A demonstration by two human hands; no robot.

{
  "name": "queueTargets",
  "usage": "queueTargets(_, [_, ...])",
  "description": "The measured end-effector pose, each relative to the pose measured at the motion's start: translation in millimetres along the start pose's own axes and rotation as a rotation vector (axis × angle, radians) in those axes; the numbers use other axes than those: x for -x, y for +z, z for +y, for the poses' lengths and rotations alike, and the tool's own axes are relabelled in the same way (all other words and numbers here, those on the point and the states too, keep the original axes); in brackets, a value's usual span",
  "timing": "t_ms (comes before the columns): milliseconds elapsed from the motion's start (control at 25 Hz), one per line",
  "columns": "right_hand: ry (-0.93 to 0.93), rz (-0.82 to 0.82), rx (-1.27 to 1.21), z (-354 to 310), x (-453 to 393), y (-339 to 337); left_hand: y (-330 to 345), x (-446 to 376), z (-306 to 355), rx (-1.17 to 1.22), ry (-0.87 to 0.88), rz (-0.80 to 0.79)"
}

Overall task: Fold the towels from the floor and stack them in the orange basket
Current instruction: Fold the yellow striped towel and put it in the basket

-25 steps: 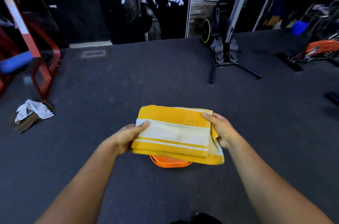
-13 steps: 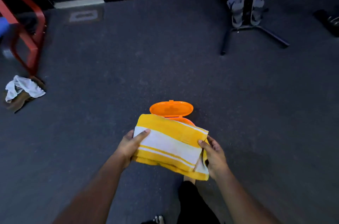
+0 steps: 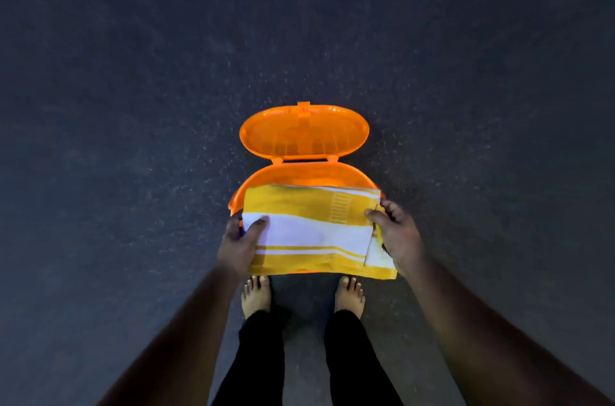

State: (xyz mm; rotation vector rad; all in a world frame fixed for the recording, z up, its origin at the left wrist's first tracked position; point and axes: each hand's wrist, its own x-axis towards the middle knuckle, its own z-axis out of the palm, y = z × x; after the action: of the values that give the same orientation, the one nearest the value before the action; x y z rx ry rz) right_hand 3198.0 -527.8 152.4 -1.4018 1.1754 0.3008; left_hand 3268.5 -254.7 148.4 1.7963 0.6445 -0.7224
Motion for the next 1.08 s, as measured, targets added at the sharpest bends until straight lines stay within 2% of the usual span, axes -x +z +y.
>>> queueTargets(160, [-0.003,0.047,0.120,71.5,-119.4,52.1,26.5,-123.5,-87.6,-0.048,-0.008,-0.011])
queueTargets(320, [0.019,0.017,0.289,135.4,-221.9,92.8,61.1,-210.8,-157.2,-0.148,-0.062,-0.010])
queueTargets(400, [0.007,0.016,0.451,152.9,-254.6,107.6,75.2,-235.5,-181.5,-0.344,-0.043,0.027])
queueTargets(480, [-0.044,0.048,0.701,159.5,-263.9,115.4,80.1,-246.6,-193.1,-0.566,-0.012,-0.054])
queueTargets(560, [-0.161,0.150,1.023,159.5,-254.3,119.7,78.1,-245.9,-196.6,-0.842,0.096,-0.116])
queueTargets(640, [-0.458,0.216,1.293,160.0,-232.2,126.6,77.5,-235.5,-198.7,-1.150,0.445,-0.073])
queueTargets(720, [-0.742,0.022,1.451,169.9,-222.0,136.7,82.7,-233.1,-201.7,-1.370,0.756,-0.142])
queueTargets(760, [-0.796,-0.100,1.526,176.4,-222.6,140.5,85.6,-236.4,-203.1,-1.453,0.823,-0.197])
queueTargets(840, [-0.752,-0.203,1.626,194.8,-237.9,142.2,90.7,-252.1,-209.9,-1.549,0.850,-0.219])
queueTargets(920, [-0.646,-0.195,1.626,215.0,-257.9,138.9,96.5,-270.4,-220.2,-1.592,0.848,-0.216])
queueTargets(1080, [-0.627,-0.168,1.593,240.1,-273.4,140.4,100.5,-288.4,-237.9,-1.603,0.864,-0.253])
